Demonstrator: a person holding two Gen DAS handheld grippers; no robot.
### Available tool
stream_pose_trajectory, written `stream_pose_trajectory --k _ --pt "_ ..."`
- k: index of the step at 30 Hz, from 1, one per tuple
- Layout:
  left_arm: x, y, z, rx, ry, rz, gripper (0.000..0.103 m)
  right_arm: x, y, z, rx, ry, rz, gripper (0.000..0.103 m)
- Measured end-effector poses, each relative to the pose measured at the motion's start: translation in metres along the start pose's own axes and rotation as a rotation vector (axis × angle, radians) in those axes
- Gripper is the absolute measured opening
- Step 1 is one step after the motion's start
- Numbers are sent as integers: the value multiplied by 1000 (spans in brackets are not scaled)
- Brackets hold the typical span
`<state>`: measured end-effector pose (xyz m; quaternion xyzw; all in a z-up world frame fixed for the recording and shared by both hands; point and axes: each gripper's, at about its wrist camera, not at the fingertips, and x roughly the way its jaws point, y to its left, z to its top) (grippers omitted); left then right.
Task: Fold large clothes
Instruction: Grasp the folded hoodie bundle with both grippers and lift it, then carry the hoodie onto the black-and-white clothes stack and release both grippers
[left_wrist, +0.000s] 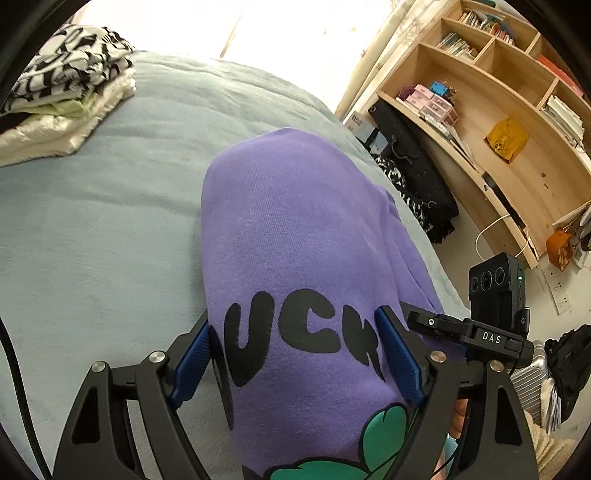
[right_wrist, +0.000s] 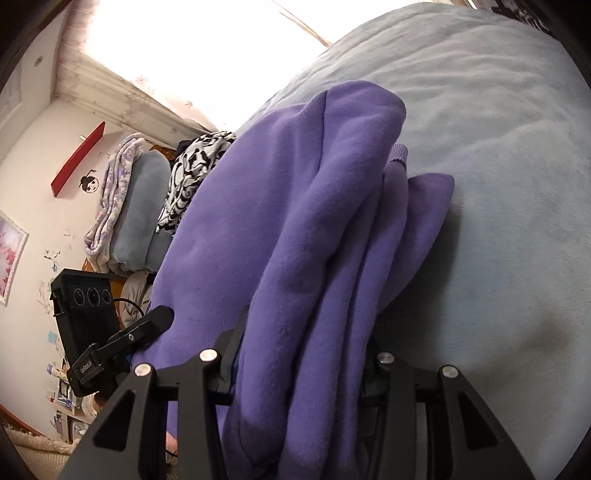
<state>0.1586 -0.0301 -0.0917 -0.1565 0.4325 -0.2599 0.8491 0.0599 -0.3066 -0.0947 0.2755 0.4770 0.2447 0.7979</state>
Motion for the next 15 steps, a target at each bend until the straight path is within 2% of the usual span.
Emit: stream_pose_trajectory --k 9,15 --pt "-68 33 -1 -29 -91 1 83 11 64 2 -83 -10 20 43" --pt "-116 66 20 -56 -153 19 83 34 116 16 -146 -12 46 43"
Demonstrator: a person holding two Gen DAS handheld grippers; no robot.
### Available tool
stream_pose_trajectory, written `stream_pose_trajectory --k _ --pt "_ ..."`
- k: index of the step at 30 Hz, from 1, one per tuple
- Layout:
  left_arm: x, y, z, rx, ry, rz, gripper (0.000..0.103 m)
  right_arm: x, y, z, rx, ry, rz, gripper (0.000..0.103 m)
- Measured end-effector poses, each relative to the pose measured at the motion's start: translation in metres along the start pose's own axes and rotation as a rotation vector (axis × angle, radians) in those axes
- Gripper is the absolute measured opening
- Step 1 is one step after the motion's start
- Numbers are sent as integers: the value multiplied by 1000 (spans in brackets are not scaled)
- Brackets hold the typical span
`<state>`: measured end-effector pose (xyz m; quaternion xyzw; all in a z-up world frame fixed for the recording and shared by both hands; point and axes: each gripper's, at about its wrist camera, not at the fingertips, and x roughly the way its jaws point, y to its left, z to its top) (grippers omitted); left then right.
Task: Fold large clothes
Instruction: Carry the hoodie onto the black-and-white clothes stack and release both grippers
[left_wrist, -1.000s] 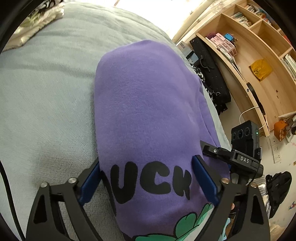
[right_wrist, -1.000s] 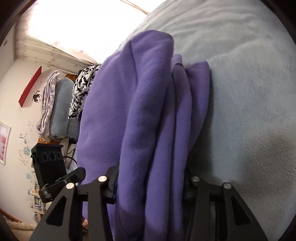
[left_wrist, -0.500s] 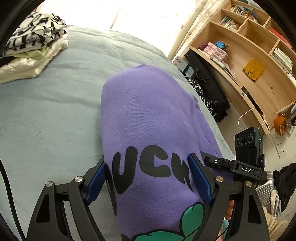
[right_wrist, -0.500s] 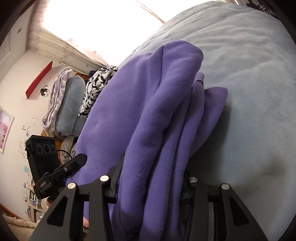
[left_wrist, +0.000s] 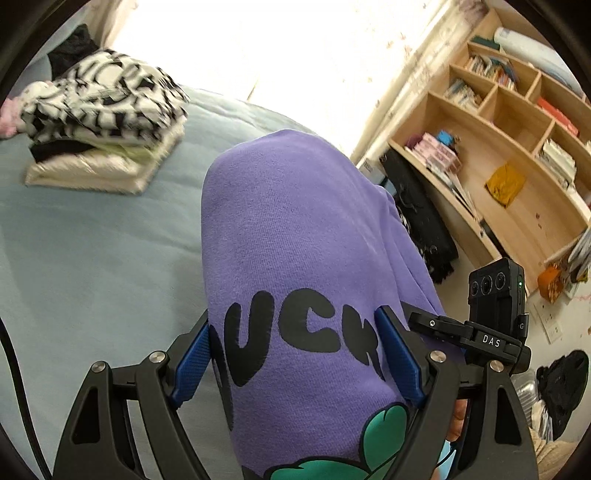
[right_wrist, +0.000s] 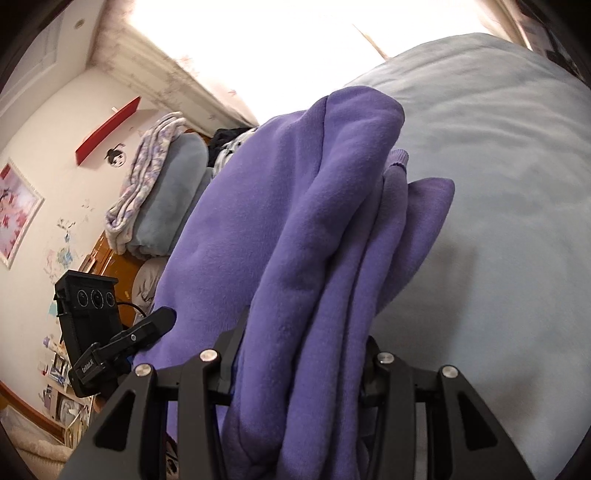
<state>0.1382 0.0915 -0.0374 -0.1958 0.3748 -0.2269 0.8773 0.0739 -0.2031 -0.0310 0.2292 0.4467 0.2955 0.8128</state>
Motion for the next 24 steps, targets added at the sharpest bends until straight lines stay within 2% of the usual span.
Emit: stream_pose_trajectory --k 6,9,13,20,24 --pt "-45 40 68 18 -83 49 83 46 60 51 -79 -18 53 43" --pt "-62 68 122 34 -123 77 83 73 88 85 -109 -30 75 43" --pt "-71 106 203 93 -162 126 83 123 124 148 -143 -57 105 43" --pt "-48 190 339 156 -194 196 83 235 157 255 -121 -118 170 43" --pt "-14 242 382 139 -181 231 83 311 154 300 -91 -137 172 43"
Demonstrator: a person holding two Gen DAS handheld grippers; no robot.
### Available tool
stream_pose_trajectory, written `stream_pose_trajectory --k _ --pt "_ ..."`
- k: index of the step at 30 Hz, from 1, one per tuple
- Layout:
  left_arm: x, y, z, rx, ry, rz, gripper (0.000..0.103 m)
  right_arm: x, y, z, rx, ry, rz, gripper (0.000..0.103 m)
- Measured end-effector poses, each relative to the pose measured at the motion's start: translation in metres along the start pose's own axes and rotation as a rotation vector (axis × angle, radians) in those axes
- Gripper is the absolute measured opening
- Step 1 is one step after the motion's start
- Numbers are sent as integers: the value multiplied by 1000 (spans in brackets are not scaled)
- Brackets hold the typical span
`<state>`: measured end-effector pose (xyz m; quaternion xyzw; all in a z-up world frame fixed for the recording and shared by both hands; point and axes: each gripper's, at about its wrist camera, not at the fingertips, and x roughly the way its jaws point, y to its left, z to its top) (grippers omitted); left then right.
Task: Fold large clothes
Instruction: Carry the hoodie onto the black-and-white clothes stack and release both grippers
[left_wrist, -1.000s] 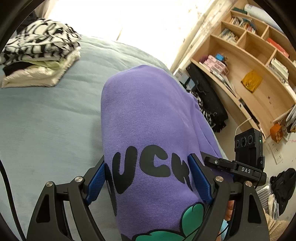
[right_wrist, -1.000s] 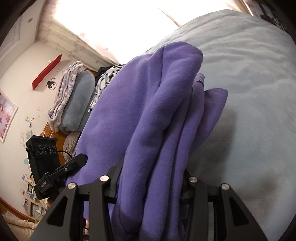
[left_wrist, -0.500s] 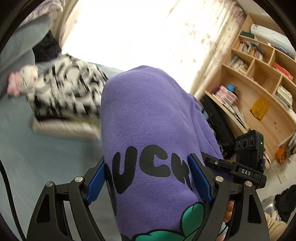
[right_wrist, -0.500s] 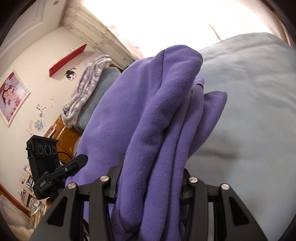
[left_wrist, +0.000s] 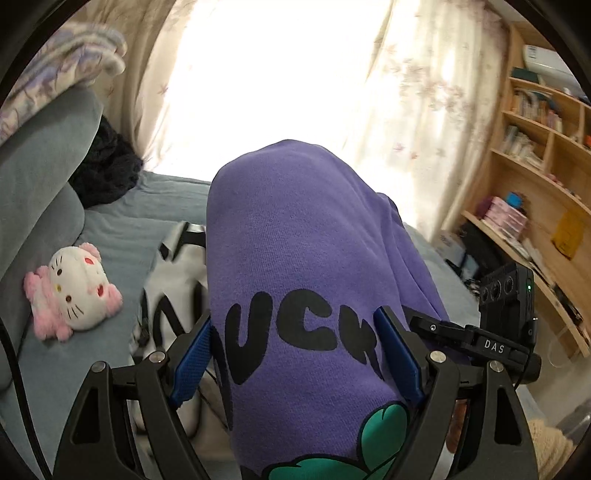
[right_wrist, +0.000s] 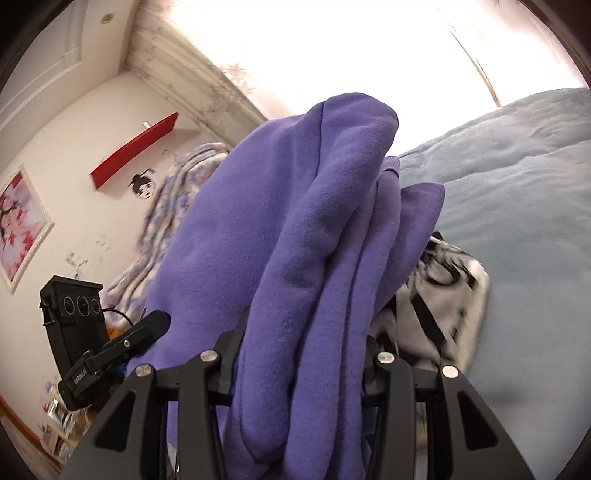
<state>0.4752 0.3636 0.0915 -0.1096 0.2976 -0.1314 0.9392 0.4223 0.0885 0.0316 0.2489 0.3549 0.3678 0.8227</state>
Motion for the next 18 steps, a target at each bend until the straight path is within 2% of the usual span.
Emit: stream_pose_trajectory --k 3,4,5,7,9,12,16,18 --pt "41 37 -1 -10 28 56 83 43 -26 6 37 10 -3 43" --pt "55 52 -3 -12 32 109 78 61 -37 5 53 25 -13 43" --pt "64 60 -5 -1 33 133 78 77 -47 1 67 43 -27 44" --pt "72 72 -11 -1 29 125 86 93 -59 -9 78 52 -40 46" --pt "73 79 -17 1 2 118 89 99 -62 -15 76 50 -54 51" --pt "70 74 -23 31 -21 131 89 99 -62 -14 75 74 -76 61" --pt "54 64 -22 50 -38 191 88 81 -54 -5 27 142 -131 64" --pt "41 62 -19 42 -49 232 86 67 -48 0 -6 138 -166 64"
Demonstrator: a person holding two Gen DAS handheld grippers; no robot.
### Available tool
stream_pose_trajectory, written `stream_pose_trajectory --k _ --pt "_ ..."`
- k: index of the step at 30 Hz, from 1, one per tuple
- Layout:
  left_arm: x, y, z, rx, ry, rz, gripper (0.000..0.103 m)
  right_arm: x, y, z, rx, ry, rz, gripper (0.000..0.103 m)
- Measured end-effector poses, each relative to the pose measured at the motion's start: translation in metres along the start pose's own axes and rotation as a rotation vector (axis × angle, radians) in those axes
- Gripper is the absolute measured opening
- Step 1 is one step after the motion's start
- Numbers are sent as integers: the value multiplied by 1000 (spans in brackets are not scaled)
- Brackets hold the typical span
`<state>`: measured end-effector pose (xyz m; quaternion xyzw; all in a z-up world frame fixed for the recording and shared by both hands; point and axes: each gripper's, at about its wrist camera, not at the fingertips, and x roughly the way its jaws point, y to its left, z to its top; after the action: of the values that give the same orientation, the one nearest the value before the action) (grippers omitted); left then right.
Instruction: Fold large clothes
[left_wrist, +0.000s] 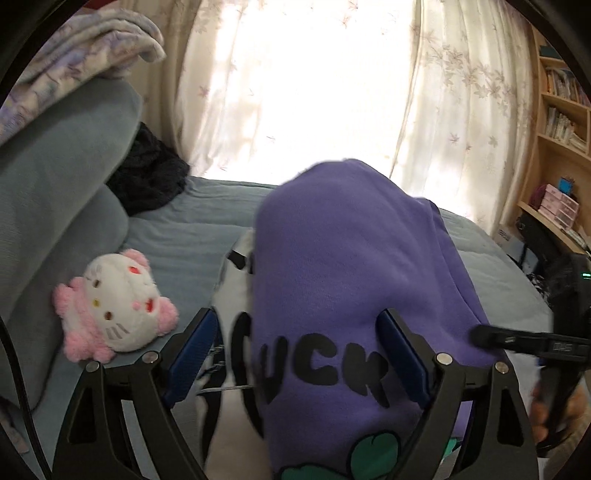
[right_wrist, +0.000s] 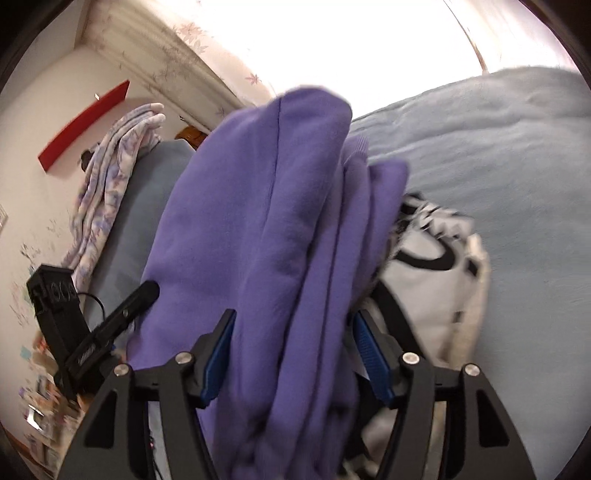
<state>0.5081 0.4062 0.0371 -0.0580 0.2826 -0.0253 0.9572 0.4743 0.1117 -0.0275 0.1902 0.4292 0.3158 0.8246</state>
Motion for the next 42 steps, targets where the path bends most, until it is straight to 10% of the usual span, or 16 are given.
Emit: stream_pose_trajectory --k 5,9,18,23,30,33,42 --pt "-30 4 12 -39 -14 30 58 -49 23 2 -137 -109 -73 63" --pt "-33 -18 10 16 43 13 27 -48 44 2 -171 -104 -53 24" --pt "1 -46 -16 152 135 168 22 3 52 -17 -200 -6 -175 1" --pt "-13 -46 -13 74 151 153 26 -15 47 -16 -143 11 -114 4" --pt "-75 -62 -17 12 134 124 66 -74 56 -33 -96 53 -73 13" --pt "-120 -82 -20 -8 109 107 74 -117 68 -46 -99 48 -65 37" --pt "-260 -169 -46 -2 40 47 87 -280 109 -101 -155 -12 -86 48"
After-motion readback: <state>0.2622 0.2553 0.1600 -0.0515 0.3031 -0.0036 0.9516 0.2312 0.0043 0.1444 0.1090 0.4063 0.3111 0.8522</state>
